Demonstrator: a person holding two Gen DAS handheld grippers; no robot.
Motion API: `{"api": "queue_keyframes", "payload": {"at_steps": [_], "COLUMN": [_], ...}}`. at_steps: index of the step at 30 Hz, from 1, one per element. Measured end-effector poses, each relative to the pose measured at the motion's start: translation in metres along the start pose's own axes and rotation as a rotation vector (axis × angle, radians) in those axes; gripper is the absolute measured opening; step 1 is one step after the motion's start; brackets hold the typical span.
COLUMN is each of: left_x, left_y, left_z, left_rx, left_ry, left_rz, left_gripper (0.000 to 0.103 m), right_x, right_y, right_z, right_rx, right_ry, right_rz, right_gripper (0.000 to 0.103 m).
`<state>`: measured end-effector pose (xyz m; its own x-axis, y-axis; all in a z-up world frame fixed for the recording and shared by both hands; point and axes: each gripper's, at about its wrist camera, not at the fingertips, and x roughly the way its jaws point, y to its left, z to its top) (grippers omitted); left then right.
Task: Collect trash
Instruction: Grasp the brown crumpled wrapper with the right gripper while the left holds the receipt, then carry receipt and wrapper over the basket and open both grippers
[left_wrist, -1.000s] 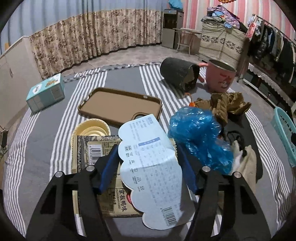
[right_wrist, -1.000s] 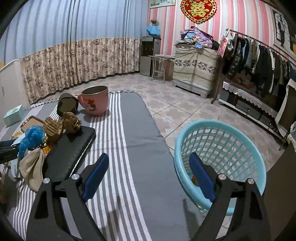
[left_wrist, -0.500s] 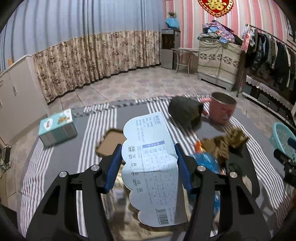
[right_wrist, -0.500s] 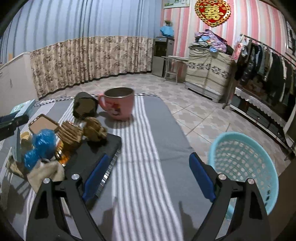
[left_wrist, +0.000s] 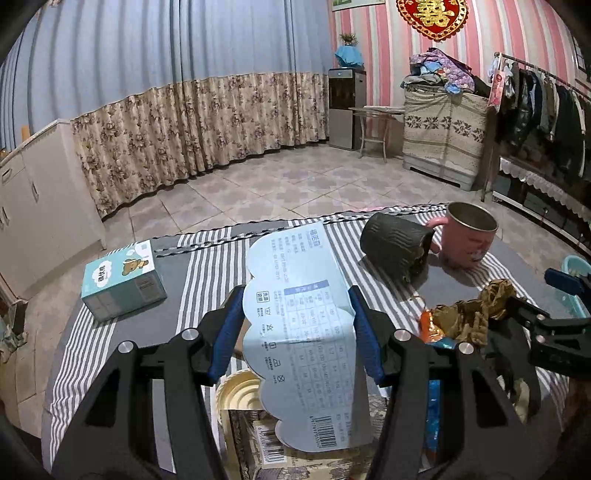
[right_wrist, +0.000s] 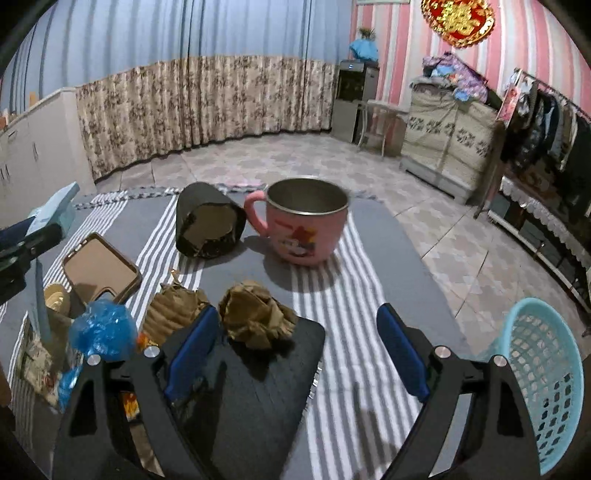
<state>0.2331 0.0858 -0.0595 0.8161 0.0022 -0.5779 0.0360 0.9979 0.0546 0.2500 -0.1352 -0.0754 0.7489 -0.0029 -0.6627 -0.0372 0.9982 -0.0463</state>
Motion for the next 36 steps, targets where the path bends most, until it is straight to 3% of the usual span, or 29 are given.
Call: {"api": "queue_keyframes", "payload": {"at_steps": [3,6,7,8,15,23,36], "left_x": [0.002,0.004,0.003,0.002,-0.017,-0.052,-0.074], "left_y": [0.006,0.008,0.008,0.007,-0.008,-0.058,-0.238], "left_z": [-0.001,-0.001,-0.001,0.0,0.008,0.013,0.007], "left_rx": [-0.018,-0.028,-0.025,-0.022,-0.011,-0.005,0.154], "left_ry": [0.004,0.011,0.01,0.009,-0.013,-0.059,-0.09], "left_rz": [-0.005,0.003,0.007,0.009,0.011,-0.048,-0.283], "left_gripper": [0.055,0.055,0.055,0.055,0.055,0.055,0.055], "right_x": [0.01,0.018,0.019,0.016,-0.025,-0.077,-0.119], "right_y": [0.003,0.009,0.009,0.009,-0.023,-0.113,-0.265], "right_z": [0.003,0.0,-0.001,-0.001,-0.007,-0.034,-0.076], "right_rx": [-0.004,-0.013,-0.007,-0.005,0.004,0.069,0.308], "right_ry": [0.029,0.065,0.071,0.068,-0.028,-0.092,-0.104], "right_rz": [0.023,0.081,0.109,0.133,0.09,-0.064,-0.25], "right_gripper": [0.074,0.055,0.042,0.038,0.038,0.038,0.038]}}
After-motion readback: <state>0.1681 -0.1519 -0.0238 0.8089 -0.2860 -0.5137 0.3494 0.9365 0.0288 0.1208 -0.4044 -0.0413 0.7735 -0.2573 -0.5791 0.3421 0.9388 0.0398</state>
